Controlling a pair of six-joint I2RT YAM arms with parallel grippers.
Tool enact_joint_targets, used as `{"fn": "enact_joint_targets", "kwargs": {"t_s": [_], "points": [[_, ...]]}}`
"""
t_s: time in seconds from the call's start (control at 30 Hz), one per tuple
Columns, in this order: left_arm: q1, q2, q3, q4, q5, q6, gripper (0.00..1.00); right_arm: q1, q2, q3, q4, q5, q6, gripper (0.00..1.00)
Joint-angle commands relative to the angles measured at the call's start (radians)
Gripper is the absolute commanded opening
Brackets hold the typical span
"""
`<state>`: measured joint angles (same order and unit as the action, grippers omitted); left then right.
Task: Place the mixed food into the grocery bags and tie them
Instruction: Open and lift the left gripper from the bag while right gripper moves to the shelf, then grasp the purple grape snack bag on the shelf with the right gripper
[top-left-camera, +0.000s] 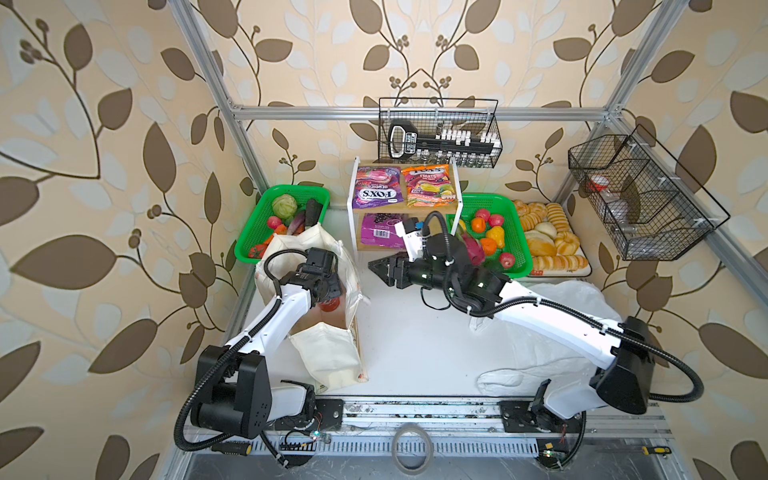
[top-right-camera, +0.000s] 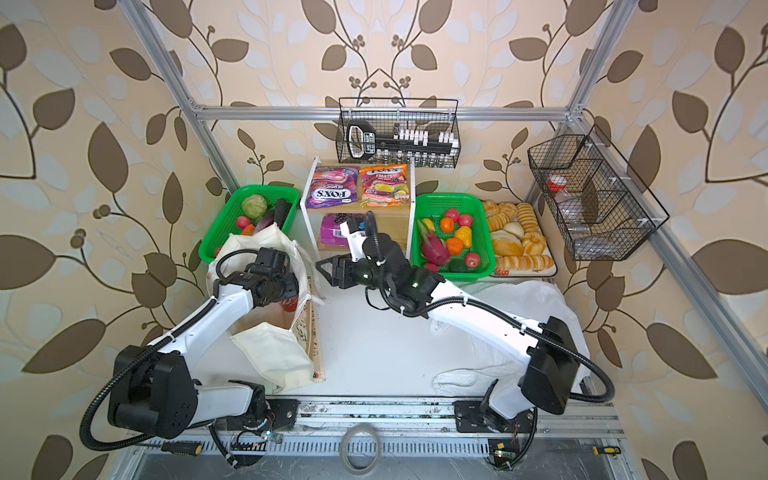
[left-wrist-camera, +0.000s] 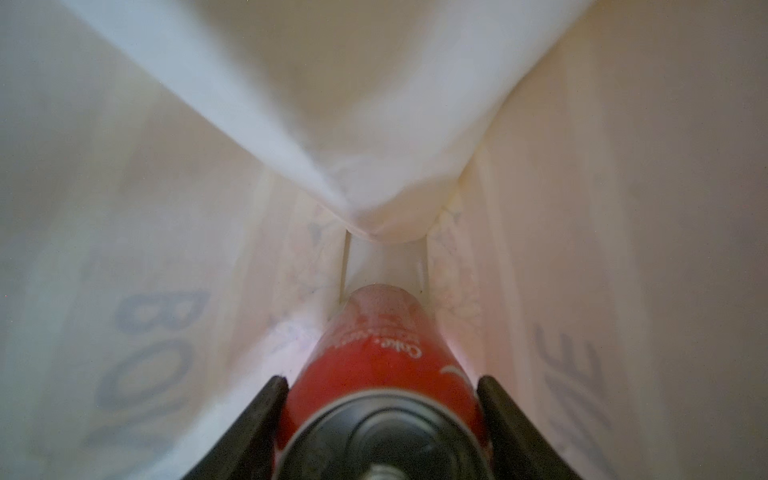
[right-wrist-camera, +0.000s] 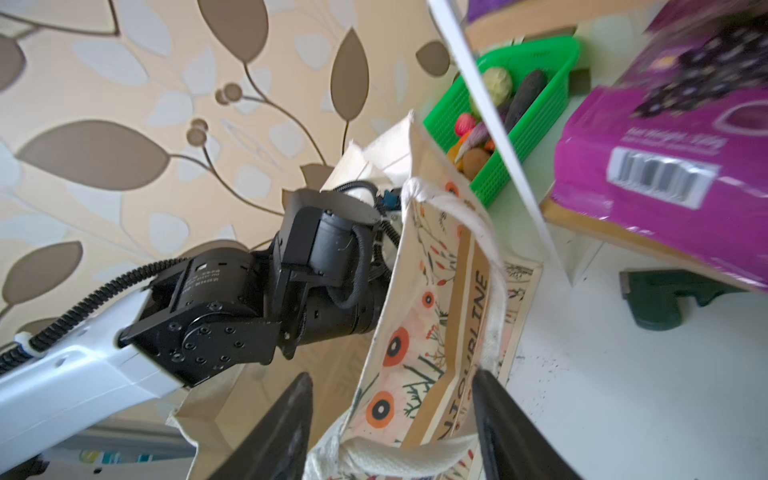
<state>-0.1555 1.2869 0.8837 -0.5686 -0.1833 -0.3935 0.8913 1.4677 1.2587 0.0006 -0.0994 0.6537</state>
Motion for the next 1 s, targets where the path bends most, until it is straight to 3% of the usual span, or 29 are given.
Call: {"fn": "enact_joint_targets", "kwargs": {"t_s": [0.0, 0.1, 0.23, 0.67, 0.87, 0.97], "points": [[0.004, -0.062, 0.083, 0.003, 0.029, 0.017, 0.7, -0.031, -0.069, -0.123, 0.121, 0.153, 0.007, 0.62], [0.004, -0.085, 0.103, -0.022, 0.033, 0.025, 0.78, -0.064, -0.119, -0.21, 0.149, 0.202, 0.041, 0.62], [0.004, -0.129, 0.12, -0.049, 0.028, 0.031, 0.84, -0.117, -0.135, -0.269, 0.144, 0.181, 0.113, 0.63], [0.003, -0.284, 0.193, -0.151, 0.006, 0.039, 0.99, -0.153, -0.013, -0.337, 0.378, 0.154, 0.339, 0.62], [0.004, -0.358, 0.256, -0.172, 0.006, 0.045, 0.99, -0.149, 0.082, -0.287, 0.488, 0.229, 0.36, 0.62], [0.004, -0.383, 0.289, -0.186, 0.03, 0.042, 0.99, -0.132, 0.137, -0.271, 0.58, 0.336, 0.364, 0.62]]}}
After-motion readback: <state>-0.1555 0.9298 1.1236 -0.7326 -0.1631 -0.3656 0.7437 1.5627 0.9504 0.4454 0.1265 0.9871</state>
